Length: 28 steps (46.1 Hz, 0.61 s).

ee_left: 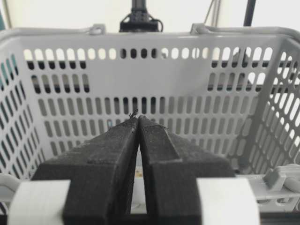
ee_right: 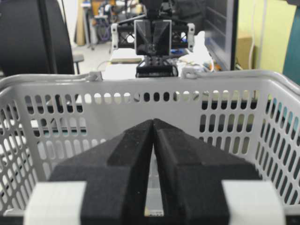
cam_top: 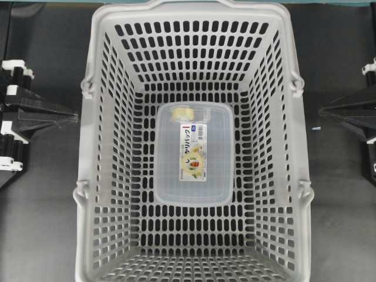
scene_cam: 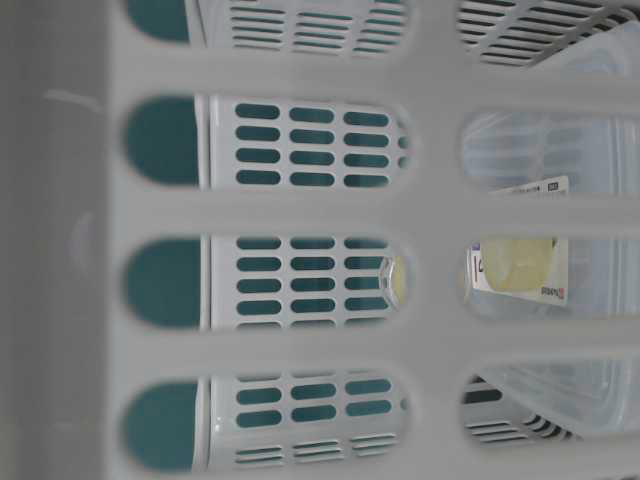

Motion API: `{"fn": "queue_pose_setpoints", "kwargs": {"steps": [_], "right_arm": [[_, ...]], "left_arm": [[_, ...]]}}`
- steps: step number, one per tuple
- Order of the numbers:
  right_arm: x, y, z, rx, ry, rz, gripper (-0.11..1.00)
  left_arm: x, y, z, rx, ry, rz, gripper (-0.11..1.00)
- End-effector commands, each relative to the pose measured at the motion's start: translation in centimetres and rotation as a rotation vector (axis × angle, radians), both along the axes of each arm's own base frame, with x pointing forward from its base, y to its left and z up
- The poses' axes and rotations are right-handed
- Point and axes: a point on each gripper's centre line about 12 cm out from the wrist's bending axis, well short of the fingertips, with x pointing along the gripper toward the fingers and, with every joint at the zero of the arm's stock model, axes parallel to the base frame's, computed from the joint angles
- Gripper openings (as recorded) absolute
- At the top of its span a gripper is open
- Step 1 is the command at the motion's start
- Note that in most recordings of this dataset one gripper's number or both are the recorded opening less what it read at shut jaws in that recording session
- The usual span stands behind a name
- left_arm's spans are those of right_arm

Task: Pick up the cellophane tape from the shopping basket with the left arm.
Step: 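Move the left gripper from rest over the basket toward the tape roll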

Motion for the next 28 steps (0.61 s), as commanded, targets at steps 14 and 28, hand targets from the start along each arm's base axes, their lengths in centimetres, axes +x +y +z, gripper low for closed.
{"fn": "queue_pose_setpoints", "kwargs": {"steps": [14, 28], "right_arm": [[-0.2, -0.1, 0.3, 0.005, 0.037, -0.005, 0.0], [-0.3, -0.1, -0.2, 0.008, 0.087, -0.005, 0.01]], "left_arm": [[2.5, -0.8, 3.9, 0.007, 0.256, -0.031, 0.0], [6.4, -0.7, 6.0, 0.021, 0.479, -0.017, 0.0]]}}
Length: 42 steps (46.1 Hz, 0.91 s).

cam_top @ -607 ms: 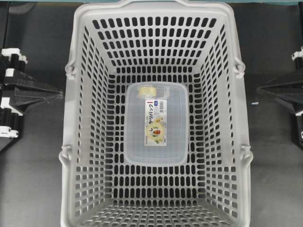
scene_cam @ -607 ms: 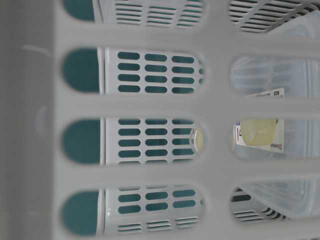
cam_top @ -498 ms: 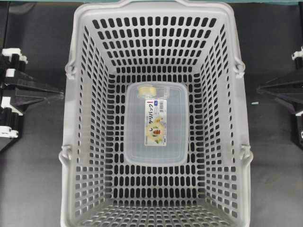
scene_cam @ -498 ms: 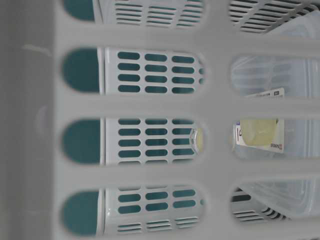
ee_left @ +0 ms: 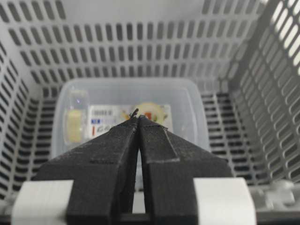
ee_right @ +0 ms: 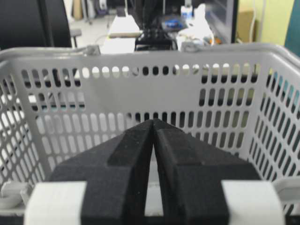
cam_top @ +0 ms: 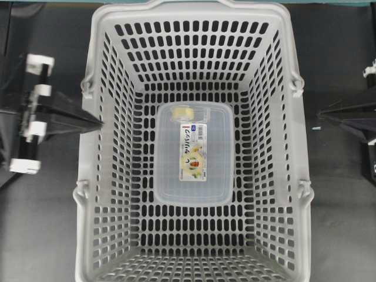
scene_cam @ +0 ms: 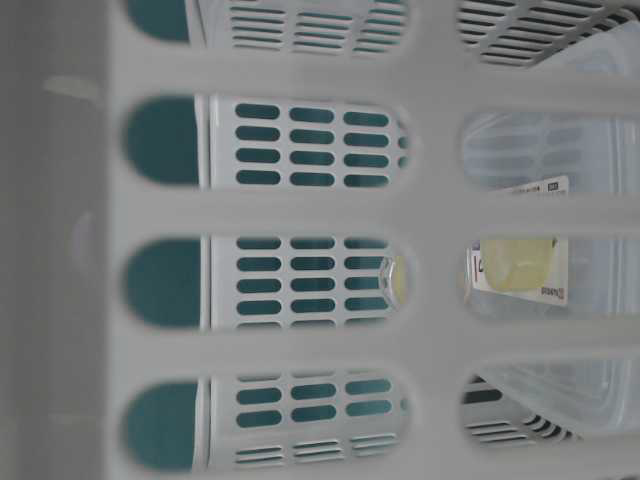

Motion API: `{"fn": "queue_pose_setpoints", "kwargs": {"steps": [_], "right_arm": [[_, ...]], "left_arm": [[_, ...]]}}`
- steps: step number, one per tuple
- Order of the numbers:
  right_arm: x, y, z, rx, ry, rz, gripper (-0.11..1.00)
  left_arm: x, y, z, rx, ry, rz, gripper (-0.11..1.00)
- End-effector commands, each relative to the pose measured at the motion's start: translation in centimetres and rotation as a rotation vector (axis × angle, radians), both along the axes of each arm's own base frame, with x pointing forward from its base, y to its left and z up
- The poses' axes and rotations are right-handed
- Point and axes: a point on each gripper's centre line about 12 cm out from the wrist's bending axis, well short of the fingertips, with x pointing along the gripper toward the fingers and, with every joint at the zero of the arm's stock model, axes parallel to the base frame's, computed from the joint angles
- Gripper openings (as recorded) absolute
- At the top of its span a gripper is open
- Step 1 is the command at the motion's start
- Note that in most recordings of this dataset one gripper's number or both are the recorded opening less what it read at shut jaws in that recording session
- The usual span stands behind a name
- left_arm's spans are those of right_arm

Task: Pick up the cellophane tape from the shopping basket with the left arm.
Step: 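Move the left gripper from rest over the basket toward the tape roll, then lower the open left gripper around the clear tape roll on the container lid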

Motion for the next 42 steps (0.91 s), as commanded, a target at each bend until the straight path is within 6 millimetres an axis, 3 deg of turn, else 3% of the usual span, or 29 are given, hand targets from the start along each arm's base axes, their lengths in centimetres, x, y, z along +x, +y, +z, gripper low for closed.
{"fn": "queue_pose_setpoints", "kwargs": {"steps": [1, 5, 9, 15, 19, 32, 36, 42], "right_arm": [[0.2, 0.0, 0.6, 0.009, -0.005, -0.002, 0.01], [0.1, 0.0, 0.4, 0.021, 0.017, -0.001, 0.07], [0.1, 0.0, 0.3, 0.032, 0.023, -0.003, 0.22], [0.1, 0.0, 0.3, 0.035, 0.024, -0.003, 0.59], [0.1, 0.0, 0.2, 0.035, 0.031, -0.003, 0.79], [0.1, 0.0, 0.3, 0.035, 0.029, -0.003, 0.75], [0.0, 0.0, 0.3, 0.035, 0.029, -0.001, 0.75], [0.0, 0.0, 0.3, 0.035, 0.028, -0.001, 0.75]], "left_arm": [[1.3, 0.2, 1.7, 0.008, 0.026, 0.008, 0.0], [2.6, 0.2, 1.9, 0.01, 0.069, 0.011, 0.0], [3.9, 0.2, 1.8, 0.011, 0.101, 0.013, 0.0], [6.1, 0.0, 1.7, 0.011, 0.131, 0.009, 0.0], [7.6, -0.2, 1.7, 0.004, 0.144, 0.009, 0.0], [12.0, -0.5, -0.1, 0.017, 0.386, 0.014, 0.04], [13.2, -0.4, -0.5, 0.025, 0.456, 0.017, 0.21], [15.3, -0.6, -1.3, 0.033, 0.531, 0.014, 0.61]]}}
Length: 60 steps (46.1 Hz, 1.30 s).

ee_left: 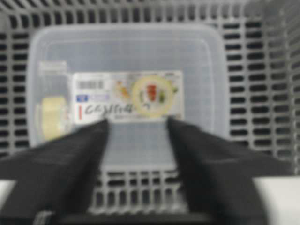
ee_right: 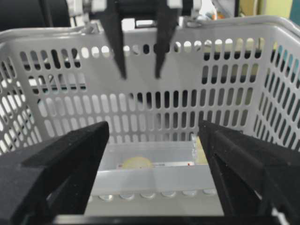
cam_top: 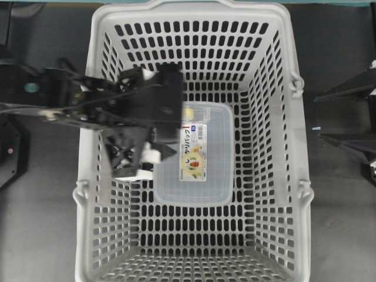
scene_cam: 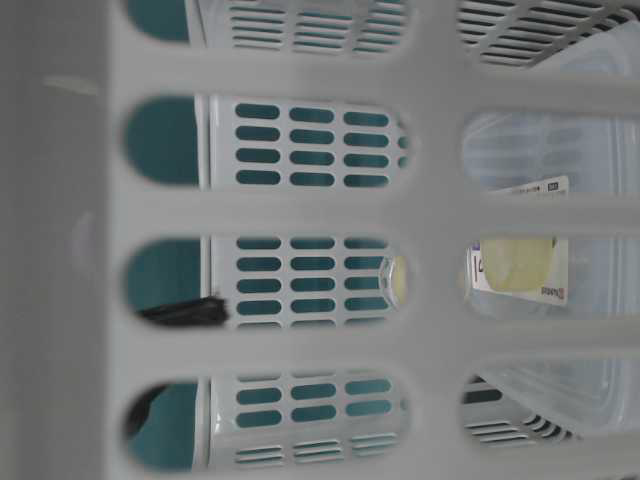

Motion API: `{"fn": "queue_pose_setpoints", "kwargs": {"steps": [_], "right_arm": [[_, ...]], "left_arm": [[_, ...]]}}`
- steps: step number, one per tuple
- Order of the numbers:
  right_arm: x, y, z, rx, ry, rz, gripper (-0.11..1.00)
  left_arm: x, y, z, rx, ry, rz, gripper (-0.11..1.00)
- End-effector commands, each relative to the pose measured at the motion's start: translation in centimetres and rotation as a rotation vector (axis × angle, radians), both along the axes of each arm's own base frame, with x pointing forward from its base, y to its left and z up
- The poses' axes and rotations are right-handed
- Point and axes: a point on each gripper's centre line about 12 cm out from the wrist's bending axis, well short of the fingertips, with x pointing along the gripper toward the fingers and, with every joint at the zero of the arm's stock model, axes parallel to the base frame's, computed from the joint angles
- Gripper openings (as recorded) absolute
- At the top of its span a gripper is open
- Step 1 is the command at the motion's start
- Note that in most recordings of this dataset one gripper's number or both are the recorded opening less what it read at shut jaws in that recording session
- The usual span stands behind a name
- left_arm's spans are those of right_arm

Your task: Pick up the cellophane tape from the shopping basket with the left arm.

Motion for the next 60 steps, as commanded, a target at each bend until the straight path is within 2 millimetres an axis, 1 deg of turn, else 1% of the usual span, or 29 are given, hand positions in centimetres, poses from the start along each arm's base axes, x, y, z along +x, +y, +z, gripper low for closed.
{"fn": "queue_pose_setpoints", "kwargs": {"steps": [1, 2, 4, 6, 8, 15, 23, 29, 36, 46, 56, 60], "right_arm": [[0.2, 0.0, 0.8, 0.003, -0.02, 0.0, 0.75], [0.2, 0.0, 0.8, 0.003, -0.02, -0.002, 0.75], [0.2, 0.0, 0.8, 0.003, -0.021, 0.0, 0.75], [0.2, 0.0, 0.8, 0.003, -0.023, 0.0, 0.75], [0.2, 0.0, 0.8, 0.003, -0.023, 0.0, 0.75], [0.2, 0.0, 0.9, 0.003, -0.025, 0.0, 0.75], [0.2, 0.0, 0.9, 0.003, -0.025, 0.0, 0.75], [0.2, 0.0, 0.9, 0.002, -0.025, 0.0, 0.75], [0.2, 0.0, 0.9, 0.003, -0.026, 0.0, 0.75], [0.2, 0.0, 0.8, 0.002, -0.026, 0.0, 0.75], [0.2, 0.0, 0.8, 0.003, -0.026, 0.0, 0.75], [0.2, 0.0, 0.8, 0.003, -0.026, 0.0, 0.75]], "left_arm": [[1.7, -0.2, 1.0, 0.005, 0.007, -0.004, 0.67], [2.0, -0.2, 0.7, 0.006, 0.021, -0.005, 0.74], [2.9, -0.5, 0.1, 0.007, 0.046, -0.009, 0.83], [3.4, -0.8, -0.4, 0.01, 0.066, -0.016, 0.89], [3.9, -1.0, -0.9, 0.01, 0.079, -0.02, 0.91], [5.3, -1.6, -3.2, 0.015, 0.139, -0.032, 0.9], [5.8, -1.8, -6.0, 0.021, 0.228, -0.034, 0.9], [6.1, -2.0, -7.3, 0.023, 0.254, -0.037, 0.9], [6.4, -2.0, -8.3, 0.024, 0.272, -0.039, 0.9], [6.3, -1.9, -10.0, 0.026, 0.301, -0.036, 0.9], [6.0, -1.8, -11.6, 0.024, 0.295, -0.036, 0.9], [5.9, -1.8, -11.9, 0.024, 0.292, -0.038, 0.9]]}}
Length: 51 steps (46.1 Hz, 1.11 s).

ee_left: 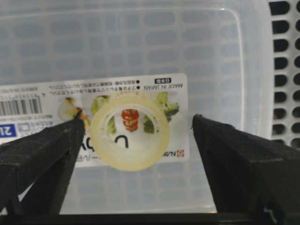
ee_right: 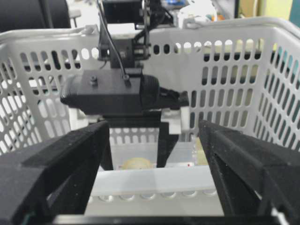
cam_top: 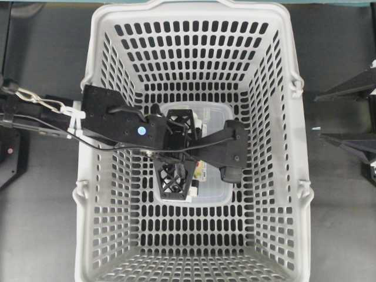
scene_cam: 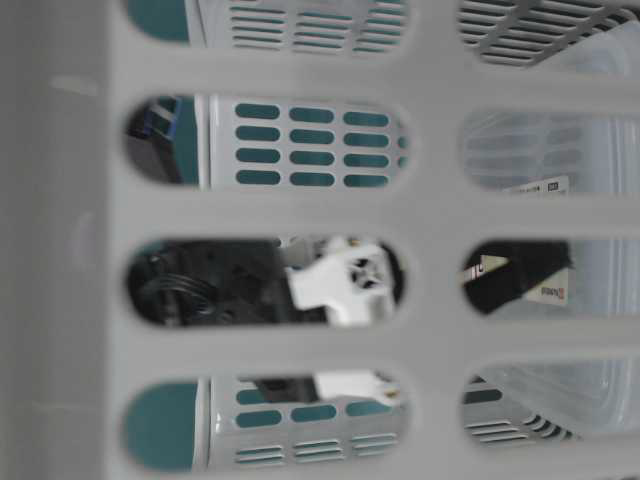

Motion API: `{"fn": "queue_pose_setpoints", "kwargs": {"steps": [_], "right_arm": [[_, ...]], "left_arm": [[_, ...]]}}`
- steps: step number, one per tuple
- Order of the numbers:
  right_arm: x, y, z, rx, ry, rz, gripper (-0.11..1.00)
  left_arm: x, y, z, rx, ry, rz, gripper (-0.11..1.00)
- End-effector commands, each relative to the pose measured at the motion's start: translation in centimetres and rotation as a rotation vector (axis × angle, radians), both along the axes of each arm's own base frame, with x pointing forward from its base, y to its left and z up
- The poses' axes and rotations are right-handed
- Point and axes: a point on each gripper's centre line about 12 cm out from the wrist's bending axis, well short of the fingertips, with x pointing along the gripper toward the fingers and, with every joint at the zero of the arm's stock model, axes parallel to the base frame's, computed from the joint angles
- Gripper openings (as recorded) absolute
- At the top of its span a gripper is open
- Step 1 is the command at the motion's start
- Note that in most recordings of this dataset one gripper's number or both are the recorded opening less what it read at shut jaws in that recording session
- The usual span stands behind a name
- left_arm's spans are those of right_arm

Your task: Pick up the cellophane tape from the shopping basket with the left arm.

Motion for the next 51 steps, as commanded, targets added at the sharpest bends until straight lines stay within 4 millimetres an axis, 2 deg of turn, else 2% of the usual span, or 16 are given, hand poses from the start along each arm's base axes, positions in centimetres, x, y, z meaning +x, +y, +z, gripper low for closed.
{"fn": "queue_pose_setpoints", "kwargs": {"steps": [1, 7, 10, 17, 24, 35, 39, 45, 51], "right_arm": [[0.2, 0.0, 0.8, 0.003, -0.023, 0.0, 0.75], [0.2, 0.1, 0.8, 0.003, -0.023, 0.003, 0.75], [0.2, 0.1, 0.7, 0.003, -0.02, 0.004, 0.75], [0.2, 0.1, 0.7, 0.003, -0.018, 0.007, 0.75], [0.2, 0.1, 0.7, 0.003, -0.017, 0.007, 0.75], [0.2, 0.2, 0.7, 0.003, -0.017, 0.009, 0.75], [0.2, 0.2, 0.7, 0.005, -0.017, 0.009, 0.75], [0.2, 0.2, 0.7, 0.003, -0.017, 0.009, 0.75], [0.2, 0.2, 0.5, 0.003, -0.014, 0.009, 0.75]], "left_arm": [[0.0, 0.1, 0.3, 0.001, -0.022, 0.0, 0.89], [0.1, 0.1, 0.3, -0.001, -0.037, -0.001, 0.86], [0.2, 0.1, 0.4, -0.002, -0.046, -0.001, 0.8], [0.3, -0.1, 0.6, -0.003, -0.058, -0.005, 0.51], [0.3, -0.1, 2.6, -0.005, -0.09, -0.004, 0.51], [-0.6, 0.2, 9.6, -0.005, -0.114, 0.007, 0.51], [-1.0, 0.2, 13.3, -0.005, -0.12, 0.011, 0.51], [-1.5, 0.2, 17.5, -0.008, -0.141, 0.017, 0.51], [-1.8, 0.3, 20.8, -0.011, -0.163, 0.021, 0.51]]}}
